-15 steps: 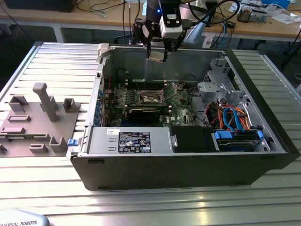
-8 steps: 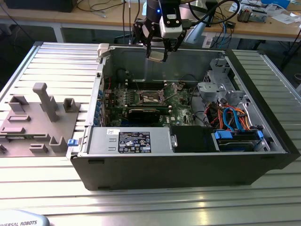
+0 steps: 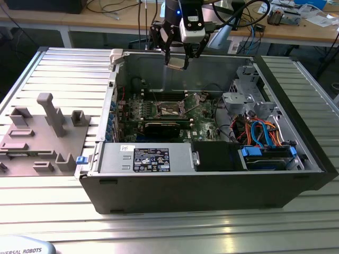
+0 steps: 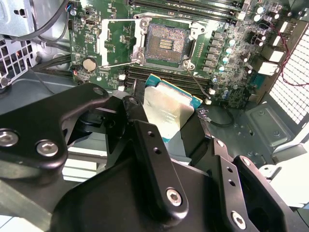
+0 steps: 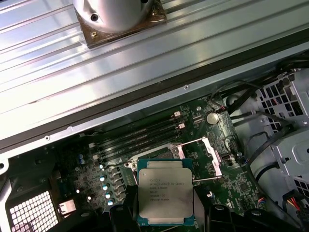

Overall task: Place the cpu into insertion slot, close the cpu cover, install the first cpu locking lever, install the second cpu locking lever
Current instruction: 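Place the cpu into insertion slot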

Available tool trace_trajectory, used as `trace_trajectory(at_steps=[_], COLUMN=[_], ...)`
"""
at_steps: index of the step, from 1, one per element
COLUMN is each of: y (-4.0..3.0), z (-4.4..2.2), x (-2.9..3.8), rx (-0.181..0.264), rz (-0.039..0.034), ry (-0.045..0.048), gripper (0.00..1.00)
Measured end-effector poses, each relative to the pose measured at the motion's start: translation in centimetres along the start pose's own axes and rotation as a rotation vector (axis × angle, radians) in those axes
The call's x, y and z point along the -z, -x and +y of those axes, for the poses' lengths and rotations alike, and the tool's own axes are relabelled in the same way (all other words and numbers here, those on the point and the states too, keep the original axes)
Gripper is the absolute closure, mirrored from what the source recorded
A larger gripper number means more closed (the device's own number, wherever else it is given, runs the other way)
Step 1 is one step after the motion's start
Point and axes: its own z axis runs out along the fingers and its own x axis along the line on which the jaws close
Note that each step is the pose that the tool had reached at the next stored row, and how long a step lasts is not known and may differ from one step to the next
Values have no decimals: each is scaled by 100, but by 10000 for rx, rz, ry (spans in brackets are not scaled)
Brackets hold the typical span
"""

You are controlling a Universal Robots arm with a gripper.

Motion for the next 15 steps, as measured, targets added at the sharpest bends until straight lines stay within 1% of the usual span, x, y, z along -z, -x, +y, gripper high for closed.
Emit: trace_trajectory(at_steps=[15], y=[0], z=[0], x=[0], rx=[-66], rz=[-6], ry=[2], gripper=[46])
